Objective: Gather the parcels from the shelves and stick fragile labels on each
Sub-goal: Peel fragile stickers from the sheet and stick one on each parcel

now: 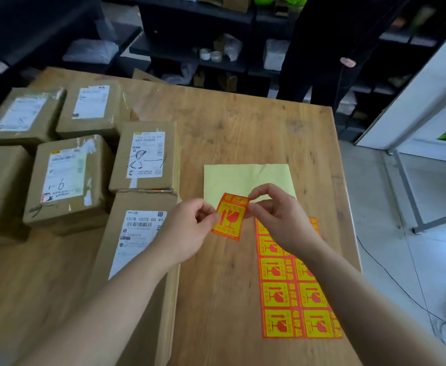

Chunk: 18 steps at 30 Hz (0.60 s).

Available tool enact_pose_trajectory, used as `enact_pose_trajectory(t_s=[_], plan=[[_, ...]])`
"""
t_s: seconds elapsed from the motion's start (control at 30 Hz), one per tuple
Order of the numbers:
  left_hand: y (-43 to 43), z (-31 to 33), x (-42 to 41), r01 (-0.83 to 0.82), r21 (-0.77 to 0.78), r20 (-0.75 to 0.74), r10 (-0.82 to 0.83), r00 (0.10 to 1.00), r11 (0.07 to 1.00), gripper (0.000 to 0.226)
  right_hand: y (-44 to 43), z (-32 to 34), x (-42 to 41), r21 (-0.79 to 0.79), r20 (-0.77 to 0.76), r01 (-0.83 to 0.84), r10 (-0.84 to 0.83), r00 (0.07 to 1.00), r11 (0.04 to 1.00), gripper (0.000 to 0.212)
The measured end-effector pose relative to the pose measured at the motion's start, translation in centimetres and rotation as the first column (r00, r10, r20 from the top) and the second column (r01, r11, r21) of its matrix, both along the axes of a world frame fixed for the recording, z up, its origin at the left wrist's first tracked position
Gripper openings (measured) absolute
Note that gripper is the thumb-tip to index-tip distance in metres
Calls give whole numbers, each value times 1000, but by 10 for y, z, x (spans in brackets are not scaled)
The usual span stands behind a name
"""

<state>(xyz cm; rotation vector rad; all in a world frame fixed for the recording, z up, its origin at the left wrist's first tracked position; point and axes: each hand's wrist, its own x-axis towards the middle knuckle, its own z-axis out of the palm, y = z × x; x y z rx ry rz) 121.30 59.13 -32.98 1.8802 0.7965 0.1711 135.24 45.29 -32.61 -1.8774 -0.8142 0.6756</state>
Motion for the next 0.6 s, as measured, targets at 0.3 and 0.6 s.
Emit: enact_pose_trajectory(t_s=[0.3,0.6], plan=[[-9,9,-109,-139,-151,132,160,978,979,6,1,1,-121,19,-150,204,-199,968,979,10],[0,-8,-196,-75,-91,104,84,991,993,22,0,-9,-227,-103,-194,259,-275,942,960,22]])
